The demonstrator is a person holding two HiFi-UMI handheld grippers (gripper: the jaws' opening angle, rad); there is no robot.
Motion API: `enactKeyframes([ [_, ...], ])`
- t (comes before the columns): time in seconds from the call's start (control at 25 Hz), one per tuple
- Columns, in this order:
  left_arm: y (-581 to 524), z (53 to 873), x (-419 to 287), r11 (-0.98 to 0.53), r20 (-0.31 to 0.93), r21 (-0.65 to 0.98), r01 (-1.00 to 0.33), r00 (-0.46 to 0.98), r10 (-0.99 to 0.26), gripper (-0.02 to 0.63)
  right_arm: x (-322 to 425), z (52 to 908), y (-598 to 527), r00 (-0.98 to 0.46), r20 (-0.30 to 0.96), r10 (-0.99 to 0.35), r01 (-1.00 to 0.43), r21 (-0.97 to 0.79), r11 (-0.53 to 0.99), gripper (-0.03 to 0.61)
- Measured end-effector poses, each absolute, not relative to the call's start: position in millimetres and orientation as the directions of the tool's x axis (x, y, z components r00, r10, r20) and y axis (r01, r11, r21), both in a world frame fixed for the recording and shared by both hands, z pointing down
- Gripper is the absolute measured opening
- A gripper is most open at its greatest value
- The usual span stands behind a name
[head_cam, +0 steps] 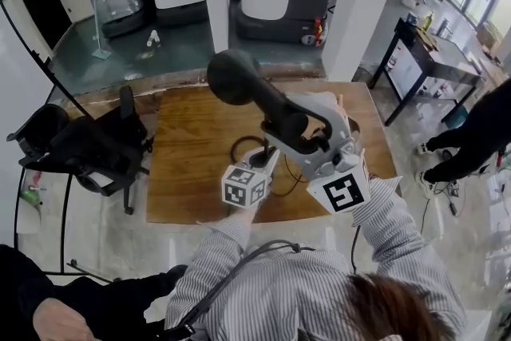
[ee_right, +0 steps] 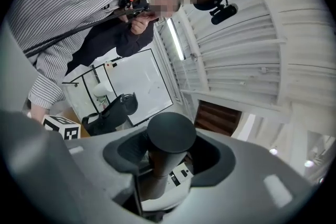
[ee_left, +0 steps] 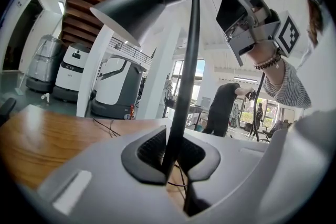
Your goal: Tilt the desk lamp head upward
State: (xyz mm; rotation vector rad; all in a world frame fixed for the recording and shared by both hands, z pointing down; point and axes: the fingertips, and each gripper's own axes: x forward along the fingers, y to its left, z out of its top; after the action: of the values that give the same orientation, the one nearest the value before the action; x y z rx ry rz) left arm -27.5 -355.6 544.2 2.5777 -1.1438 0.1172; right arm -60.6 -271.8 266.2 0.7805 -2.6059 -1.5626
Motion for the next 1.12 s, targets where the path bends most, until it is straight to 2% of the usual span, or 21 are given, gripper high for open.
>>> enactKeyframes([
  [0.24,-356,545,-29,-0.624,0.205,0.255,-0.738,0.672,-0.711,0.026,-58,275,-270,-0.811,-0.349,-0.47,-0.517,0.803,0.296,0.233],
  [0.44,-356,544,-28,-0.621,0.206,0.257,-0.74,0.67,-0.713,0.026,-56,283,-268,-0.77,-0.395,-0.502,-0.58,0.762,0.29,0.233],
  [1.12,-355,543,-26,-0.623,0.209,0.254,-0.74,0.671,-0.711,0.028,-49,303,-265,-0.687,-0.451,-0.57,-0.674,0.688,0.268,0.238],
])
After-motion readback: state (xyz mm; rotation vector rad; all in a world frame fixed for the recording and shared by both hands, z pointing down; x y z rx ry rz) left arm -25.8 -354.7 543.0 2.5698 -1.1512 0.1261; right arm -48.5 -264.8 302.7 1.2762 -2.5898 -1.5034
